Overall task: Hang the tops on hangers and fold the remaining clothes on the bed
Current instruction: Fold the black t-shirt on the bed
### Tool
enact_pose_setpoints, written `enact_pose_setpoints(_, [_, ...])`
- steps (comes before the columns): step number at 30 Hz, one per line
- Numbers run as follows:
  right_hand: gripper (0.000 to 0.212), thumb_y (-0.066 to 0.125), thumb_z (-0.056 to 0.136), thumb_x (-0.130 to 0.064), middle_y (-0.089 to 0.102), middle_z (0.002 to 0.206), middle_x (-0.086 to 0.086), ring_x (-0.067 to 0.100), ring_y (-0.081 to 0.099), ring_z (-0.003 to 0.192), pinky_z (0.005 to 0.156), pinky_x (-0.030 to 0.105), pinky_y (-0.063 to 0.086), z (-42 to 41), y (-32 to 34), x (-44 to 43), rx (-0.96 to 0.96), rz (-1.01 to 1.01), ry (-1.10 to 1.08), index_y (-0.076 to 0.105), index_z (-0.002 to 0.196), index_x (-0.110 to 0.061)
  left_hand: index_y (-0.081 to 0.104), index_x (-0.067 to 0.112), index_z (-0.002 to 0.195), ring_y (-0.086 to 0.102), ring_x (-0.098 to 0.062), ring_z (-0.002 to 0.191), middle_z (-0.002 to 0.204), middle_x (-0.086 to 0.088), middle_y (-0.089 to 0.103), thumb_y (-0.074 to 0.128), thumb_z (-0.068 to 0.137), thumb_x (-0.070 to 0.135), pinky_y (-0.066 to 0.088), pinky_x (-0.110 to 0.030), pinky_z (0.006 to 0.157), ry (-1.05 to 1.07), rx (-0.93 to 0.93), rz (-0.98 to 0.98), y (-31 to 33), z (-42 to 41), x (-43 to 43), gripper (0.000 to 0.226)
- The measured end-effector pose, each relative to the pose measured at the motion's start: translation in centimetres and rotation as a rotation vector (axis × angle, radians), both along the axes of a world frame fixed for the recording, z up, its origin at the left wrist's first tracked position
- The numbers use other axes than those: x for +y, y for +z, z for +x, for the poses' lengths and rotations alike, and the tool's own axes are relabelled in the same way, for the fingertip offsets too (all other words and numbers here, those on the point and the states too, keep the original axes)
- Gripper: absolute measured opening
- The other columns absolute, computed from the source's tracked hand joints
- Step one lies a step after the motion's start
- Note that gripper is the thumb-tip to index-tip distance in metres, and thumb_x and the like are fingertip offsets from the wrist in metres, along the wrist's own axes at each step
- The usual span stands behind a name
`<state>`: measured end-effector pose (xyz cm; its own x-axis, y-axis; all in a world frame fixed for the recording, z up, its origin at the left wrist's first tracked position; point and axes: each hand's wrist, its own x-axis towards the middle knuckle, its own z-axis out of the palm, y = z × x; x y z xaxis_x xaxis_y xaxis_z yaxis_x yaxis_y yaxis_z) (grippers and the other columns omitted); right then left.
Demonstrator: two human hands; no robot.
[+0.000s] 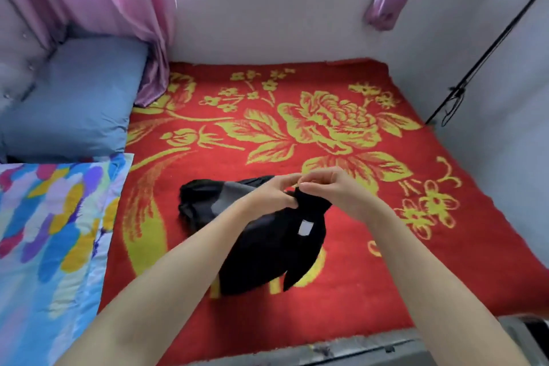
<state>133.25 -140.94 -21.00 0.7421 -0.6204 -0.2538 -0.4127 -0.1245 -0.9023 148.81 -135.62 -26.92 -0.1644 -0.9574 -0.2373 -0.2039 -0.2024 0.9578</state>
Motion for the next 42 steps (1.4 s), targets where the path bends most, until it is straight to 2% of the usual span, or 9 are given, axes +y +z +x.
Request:
enact_pose_setpoints(3, [0.014, 0.060, 0.089, -0.010, 0.062, 0.071, -0.001, 0.009, 0.057, 0.065, 0.059, 0.018, 0.046, -0.5, 6.5, -0.6, -0.031, -0.178, 0.044, 0.068, 0.079, -0.016, 0.067, 0.019, 0.101, 0.064, -0.029, 0.099, 0.100, -0.010, 0.067, 0.063, 0.076, 0.020, 0.048, -0.040, 0.092, -0.086, 0.029, -0.081, 5.5, -0.2, -0.1, 0.025])
enact_pose_setpoints(6, [0.016, 0.060, 0.088, -0.005, 0.062, 0.065, -0.007, 0.003, 0.057, 0.062, 0.058, 0.014, 0.045, -1.1, 11.4, -0.5, -0.181, -0.277, -0.005, 0.067, 0.077, -0.015, 0.066, 0.007, 0.102, 0.065, -0.025, 0.095, 0.098, -0.009, 0.067, 0.061, 0.085, 0.012, 0.049, -0.036, 0.090, -0.031, 0.091, -0.218, 10.5, -0.4, -0.1, 0.018])
enact_pose_setpoints(14, [0.012, 0.059, 0.090, -0.014, 0.064, 0.080, -0.003, 0.009, 0.062, 0.075, 0.070, 0.025, 0.051, -1.7, 13.7, 0.1, -0.597, -0.378, -0.483, 0.062, 0.094, -0.024, 0.066, 0.012, 0.092, 0.068, -0.014, 0.079, 0.084, -0.001, 0.070, 0.060, 0.087, 0.001, 0.053, -0.027, 0.073, 0.453, 0.275, -0.528, 18.8, -0.6, 1.1, 0.013])
enact_pose_setpoints(19, [0.027, 0.047, 0.097, -0.022, 0.055, 0.054, 0.002, 0.007, 0.050, 0.039, 0.045, 0.015, 0.037, -2.2, 10.8, 2.9, -0.539, -0.522, -0.562, 0.055, 0.074, -0.012, 0.067, 0.017, 0.081, 0.068, -0.016, 0.077, 0.080, -0.002, 0.070, 0.065, 0.084, 0.005, 0.057, -0.029, 0.072, 0.622, 0.242, -0.633, 21.6, -1.3, 1.9, 0.013])
enact_pose_setpoints(23, [0.029, 0.049, 0.094, -0.037, 0.065, 0.085, 0.000, 0.014, 0.065, 0.068, 0.062, 0.029, 0.054, -2.0, 7.9, 3.5, -0.208, -0.623, -0.351, 0.057, 0.110, -0.014, 0.066, 0.017, 0.082, 0.068, -0.013, 0.076, 0.080, 0.001, 0.070, 0.065, 0.084, 0.005, 0.056, -0.028, 0.071, 0.628, 0.221, -0.706, 23.0, -2.0, 2.3, 0.012])
enact_pose_setpoints(27, [0.046, 0.051, 0.094, -0.033, 0.054, 0.112, -0.004, 0.005, 0.059, 0.094, 0.070, 0.015, 0.049, -1.4, 7.4, 2.8, -0.304, -0.420, -0.286, 0.036, 0.137, -0.025, 0.067, 0.019, 0.087, 0.067, -0.002, 0.073, 0.073, 0.015, 0.071, 0.063, 0.084, -0.001, 0.052, -0.017, 0.069, 0.505, 0.192, -0.729, 24.0, -1.3, 3.6, 0.021])
enact_pose_setpoints(33, [0.040, 0.059, 0.088, -0.002, 0.058, 0.107, -0.003, 0.012, 0.057, 0.103, 0.079, 0.021, 0.050, 1.9, 6.2, 2.9, -0.285, -0.297, 0.078, 0.050, 0.117, -0.027, 0.065, 0.022, 0.085, 0.066, 0.003, 0.071, 0.070, 0.019, 0.070, 0.062, 0.084, -0.001, 0.051, -0.013, 0.071, 0.554, 0.159, -0.775, 24.9, 1.0, 5.5, 0.023])
enact_pose_setpoints(38, [0.016, 0.065, 0.086, -0.005, 0.063, 0.085, -0.001, 0.014, 0.061, 0.080, 0.074, 0.025, 0.050, 6.0, 4.7, 3.6, -0.375, -0.305, -0.065, 0.068, 0.101, -0.001, 0.065, 0.019, 0.092, 0.066, -0.005, 0.077, 0.083, 0.006, 0.069, 0.064, 0.084, 0.000, 0.051, -0.015, 0.071, 0.711, 0.158, -0.816, 25.4, 4.2, 7.7, 0.021])
enact_pose_setpoints(42, [0.007, 0.066, 0.085, -0.011, 0.065, 0.077, -0.003, 0.008, 0.060, 0.074, 0.068, 0.019, 0.048, 6.8, 5.6, 2.9, -0.392, -0.150, -0.086, 0.068, 0.080, -0.012, 0.067, 0.017, 0.091, 0.065, -0.004, 0.073, 0.082, 0.006, 0.068, 0.065, 0.084, 0.004, 0.049, -0.014, 0.068, 0.927, 0.151, -0.835, 24.6, 8.7, 9.7, 0.015])
